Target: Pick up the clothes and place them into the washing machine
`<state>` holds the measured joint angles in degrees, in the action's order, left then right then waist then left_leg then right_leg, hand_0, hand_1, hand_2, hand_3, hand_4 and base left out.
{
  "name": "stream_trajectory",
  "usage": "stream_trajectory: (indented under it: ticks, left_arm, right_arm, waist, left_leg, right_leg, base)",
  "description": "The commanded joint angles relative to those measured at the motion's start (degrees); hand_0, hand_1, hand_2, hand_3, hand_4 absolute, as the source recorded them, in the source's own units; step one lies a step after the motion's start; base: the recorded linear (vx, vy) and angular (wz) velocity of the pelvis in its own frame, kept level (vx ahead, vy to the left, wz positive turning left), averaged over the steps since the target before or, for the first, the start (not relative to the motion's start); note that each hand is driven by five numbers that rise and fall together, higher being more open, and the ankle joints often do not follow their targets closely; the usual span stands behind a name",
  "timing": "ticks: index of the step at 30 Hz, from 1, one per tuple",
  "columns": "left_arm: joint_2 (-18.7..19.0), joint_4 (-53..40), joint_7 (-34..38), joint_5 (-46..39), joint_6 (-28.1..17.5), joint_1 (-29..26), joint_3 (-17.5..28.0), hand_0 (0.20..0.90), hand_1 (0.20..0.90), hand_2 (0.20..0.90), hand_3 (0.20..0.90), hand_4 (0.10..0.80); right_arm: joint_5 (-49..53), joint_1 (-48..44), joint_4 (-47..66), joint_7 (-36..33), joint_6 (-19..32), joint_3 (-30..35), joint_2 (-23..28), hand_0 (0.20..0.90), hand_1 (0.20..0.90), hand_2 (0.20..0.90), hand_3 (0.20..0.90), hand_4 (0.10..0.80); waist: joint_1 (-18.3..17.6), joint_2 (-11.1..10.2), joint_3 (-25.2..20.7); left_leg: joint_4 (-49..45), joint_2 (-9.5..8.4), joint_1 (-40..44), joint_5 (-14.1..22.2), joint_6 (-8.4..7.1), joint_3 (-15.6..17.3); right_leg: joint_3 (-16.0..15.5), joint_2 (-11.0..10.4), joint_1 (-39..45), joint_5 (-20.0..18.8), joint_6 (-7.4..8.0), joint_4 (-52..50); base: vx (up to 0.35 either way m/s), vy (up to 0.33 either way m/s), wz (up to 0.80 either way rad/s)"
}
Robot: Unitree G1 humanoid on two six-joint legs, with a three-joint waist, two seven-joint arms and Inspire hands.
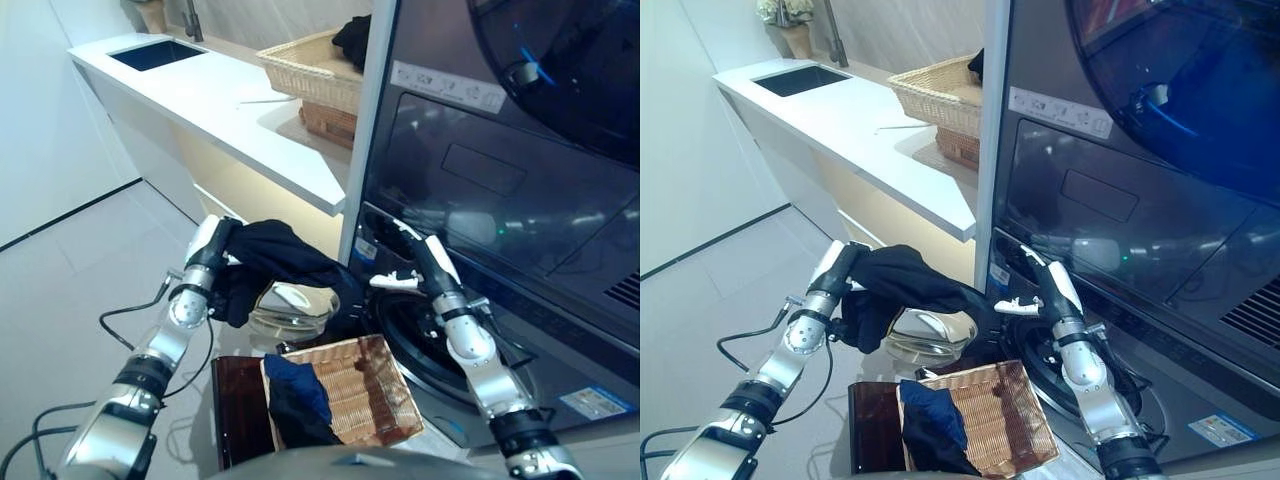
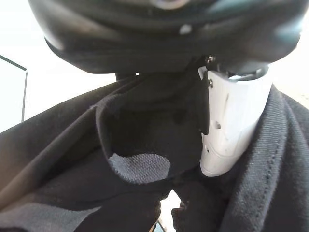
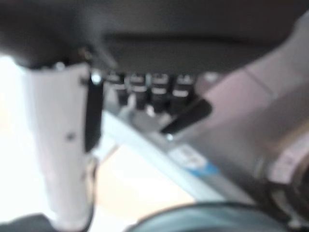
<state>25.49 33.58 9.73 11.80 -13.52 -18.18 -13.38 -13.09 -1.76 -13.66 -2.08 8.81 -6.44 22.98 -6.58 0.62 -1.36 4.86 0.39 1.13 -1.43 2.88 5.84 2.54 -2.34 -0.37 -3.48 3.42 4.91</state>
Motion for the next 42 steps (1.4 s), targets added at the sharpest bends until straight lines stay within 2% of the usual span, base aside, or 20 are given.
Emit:
stream_trajectory:
  ticks: [1, 5, 8, 17, 23, 28, 33, 34, 42]
  left_arm:
    - [-0.12, -5.09, 1.75, -4.1, -5.25, -9.86, 5.19, 0.2, 0.2, 0.2, 0.2, 0.3]
    - [-1.27, -6.94, 1.6, -5.23, -5.39, -9.21, 5.75, 0.2, 0.2, 0.2, 0.2, 0.3]
    - [-2.6, -7.28, 1.83, -6.68, -5.66, -8.73, 5.72, 0.2, 0.2, 0.2, 0.2, 0.3]
    - [-3.52, -6.48, 2.2, -7.13, -5.91, -9.11, 4.61, 0.2, 0.2, 0.2, 0.2, 0.3]
    - [-2.92, -6.29, 3.53, -6.74, -5.89, -10.02, 4.77, 0.2, 0.2, 0.2, 0.2, 0.3]
    - [-2.84, -6.32, 3.6, -6.9, -5.66, -10.38, 4.99, 0.2, 0.2, 0.2, 0.2, 0.3]
    - [-2.69, -6.24, 3.53, -6.99, -5.44, -11.01, 4.77, 0.2, 0.2, 0.2, 0.2, 0.3]
    - [-2.78, -6.4, 3.52, -6.97, -5.38, -10.89, 4.85, 0.2, 0.2, 0.2, 0.2, 0.3]
    - [-2.37, -6.24, 3.34, -6.92, -5.04, -9.89, 5.27, 0.2, 0.2, 0.2, 0.2, 0.3]
  right_arm:
    - [-1.62, -1.63, -1.87, -0.72, 4.31, 2.04, 2.54, 0.9, 0.9, 0.9, 0.9, 0.8]
    - [-2.9, -2.3, -4.94, -1.42, 4.03, 0.67, 2.11, 0.9, 0.9, 0.9, 0.9, 0.8]
    - [-3.47, -3.36, -9.23, -1.45, 4.26, -2.79, 0.81, 0.9, 0.9, 0.9, 0.9, 0.8]
    - [-3.85, -4.81, -15.95, -0.92, 5.32, -9.67, -1.24, 0.9, 0.9, 0.9, 0.9, 0.8]
    - [-6.91, -5.33, -18.59, -3.2, 4.62, -10.63, -1.24, 0.9, 0.9, 0.9, 0.9, 0.8]
    - [-8.4, -5.7, -20.24, -1.29, 4.26, -13.01, -0.89, 0.9, 0.9, 0.9, 0.9, 0.8]
    - [-8.27, -5.99, -26.47, -0.88, 3.68, -15.05, -1.95, 0.9, 0.9, 0.9, 0.9, 0.8]
    - [-8.79, -6.41, -30.58, -1.73, 3.06, -15.62, -2.65, 0.9, 0.9, 0.9, 0.9, 0.8]
    - [-8.94, -6.82, -39.07, -4.47, 1.31, -14.46, -3.23, 0.9, 0.9, 0.9, 0.9, 0.8]
  waist:
    - [2.28, -1.78, -5.07]
    - [2.46, -1.84, -4.88]
    - [2.73, -1.92, -4.73]
    - [3.05, -2.01, -4.47]
    - [3.09, -1.92, -4.45]
    - [3.27, -2.05, -4.54]
    - [3.27, -2.11, -4.49]
    - [3.29, -2.05, -4.48]
    - [3.02, -1.97, -4.36]
  left_leg:
    - [-0.12, -1.15, 2.97, 4.31, -2.82, 1.07]
    - [-0.18, -1.11, 2.97, 4.37, -2.81, 1.0]
    - [-0.3, -0.92, 2.92, 4.41, -2.84, 1.05]
    - [-0.35, -0.86, 2.8, 4.37, -2.95, 1.22]
    - [-0.39, -0.92, 2.66, 4.35, -2.99, 1.13]
    - [-0.41, -0.92, 2.72, 4.4, -3.04, 1.03]
    - [-0.47, -0.92, 2.75, 4.42, -3.1, 1.11]
    - [-0.42, -0.85, 2.78, 4.42, -3.1, 1.14]
    - [-0.38, -0.85, 3.01, 4.54, -3.1, 1.46]
  right_leg:
    - [-2.4, 1.04, 0.49, 1.82, 0.3, -1.99]
    - [-2.43, 1.1, 0.48, 1.76, 0.27, -2.0]
    - [-2.37, 1.1, 0.44, 1.78, 0.28, -2.01]
    - [-2.49, 1.15, 0.37, 1.66, 0.25, -1.91]
    - [-2.38, 1.14, 0.23, 1.61, 0.3, -1.94]
    - [-2.65, 1.05, 0.42, 1.65, 0.29, -1.84]
    - [-2.6, 1.09, 0.41, 1.59, 0.22, -1.93]
    - [-2.54, 1.07, 0.44, 1.56, 0.19, -1.86]
    - [-2.26, 1.15, 0.37, 1.53, 0.16, -1.94]
  base:
    - [0.0, 0.0, 0.0]
    - [0.0, 0.0, 0.0]
    - [0.0, 0.0, 0.0]
    - [0.0, 0.0, 0.0]
    - [0.0, 0.0, 0.0]
    - [0.0, 0.0, 0.0]
    - [0.0, 0.0, 0.0]
    - [0.0, 0.0, 0.0]
    - [0.001, 0.002, -0.01]
